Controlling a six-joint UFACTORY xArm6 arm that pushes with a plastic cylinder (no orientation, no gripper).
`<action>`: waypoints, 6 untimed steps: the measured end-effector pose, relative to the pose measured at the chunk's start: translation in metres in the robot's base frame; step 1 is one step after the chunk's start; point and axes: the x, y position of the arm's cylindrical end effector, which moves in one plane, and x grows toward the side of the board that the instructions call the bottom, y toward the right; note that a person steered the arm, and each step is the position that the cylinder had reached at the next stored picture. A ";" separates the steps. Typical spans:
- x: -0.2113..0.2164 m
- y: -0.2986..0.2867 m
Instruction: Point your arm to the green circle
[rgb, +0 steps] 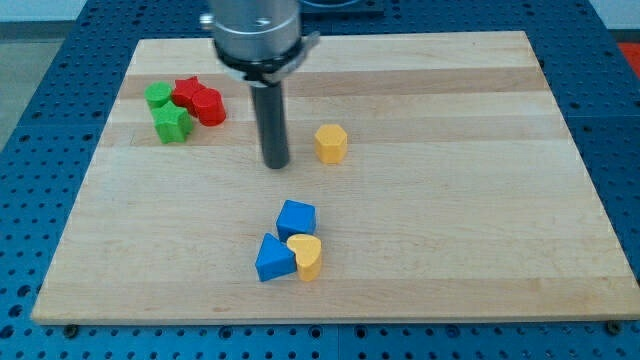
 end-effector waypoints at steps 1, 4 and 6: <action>0.000 -0.055; -0.047 -0.189; -0.103 -0.193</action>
